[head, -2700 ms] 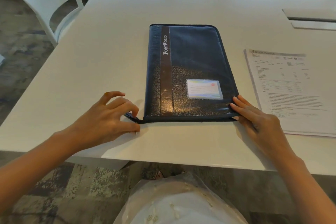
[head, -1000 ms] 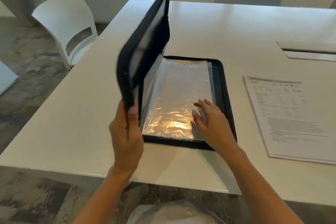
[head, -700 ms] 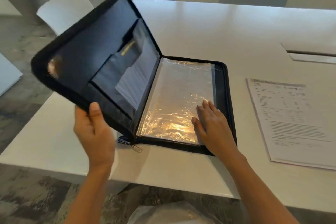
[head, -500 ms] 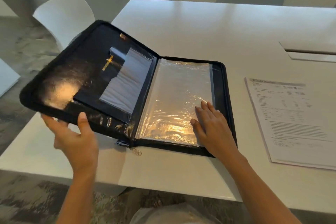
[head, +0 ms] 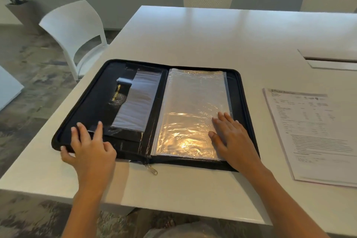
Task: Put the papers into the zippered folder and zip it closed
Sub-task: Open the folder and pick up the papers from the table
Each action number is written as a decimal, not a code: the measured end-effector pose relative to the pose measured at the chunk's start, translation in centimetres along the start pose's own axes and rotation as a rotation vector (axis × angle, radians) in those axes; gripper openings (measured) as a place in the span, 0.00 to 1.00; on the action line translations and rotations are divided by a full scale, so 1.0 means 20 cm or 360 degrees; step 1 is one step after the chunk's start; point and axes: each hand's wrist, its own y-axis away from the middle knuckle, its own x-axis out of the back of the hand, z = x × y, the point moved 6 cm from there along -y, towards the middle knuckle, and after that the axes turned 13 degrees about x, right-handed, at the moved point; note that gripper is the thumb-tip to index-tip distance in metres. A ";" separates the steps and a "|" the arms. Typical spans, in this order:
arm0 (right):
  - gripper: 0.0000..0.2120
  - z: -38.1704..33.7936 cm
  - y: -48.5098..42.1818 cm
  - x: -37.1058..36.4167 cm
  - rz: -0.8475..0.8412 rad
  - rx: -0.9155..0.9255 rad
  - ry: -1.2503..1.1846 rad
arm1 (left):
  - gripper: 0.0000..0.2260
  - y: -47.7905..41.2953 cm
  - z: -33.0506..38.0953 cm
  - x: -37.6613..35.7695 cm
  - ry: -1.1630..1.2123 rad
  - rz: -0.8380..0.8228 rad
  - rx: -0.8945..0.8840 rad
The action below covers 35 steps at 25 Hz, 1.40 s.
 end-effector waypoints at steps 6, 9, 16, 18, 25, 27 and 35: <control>0.26 0.01 0.00 0.00 0.0013 -0.0006 -0.0032 | 0.23 -0.02 0.00 -0.04 -0.0128 -0.0134 -0.0029; 0.27 0.01 0.00 -0.01 0.0013 -0.0002 -0.0033 | 0.22 -0.02 0.01 -0.03 -0.0116 -0.0141 -0.0042; 0.28 0.01 0.00 -0.01 -0.0027 -0.0006 -0.0014 | 0.26 -0.02 0.18 -0.01 -0.0181 -0.0210 -0.0234; 0.26 0.01 0.00 0.01 0.0010 -0.0015 -0.0052 | 0.28 0.02 0.31 -0.02 -0.0145 -0.0230 -0.0400; 0.20 0.17 0.14 0.23 0.0437 -0.0260 0.0056 | 0.25 0.36 0.86 -0.09 0.0269 -0.0596 -0.1085; 0.21 0.32 0.23 0.33 0.0523 -0.0510 0.0185 | 0.24 0.52 1.03 -0.13 0.0317 -0.0699 -0.1305; 0.34 0.89 0.70 0.74 0.0397 -0.1612 0.0330 | 0.31 1.01 1.60 -0.35 -0.0080 -0.0965 -0.1903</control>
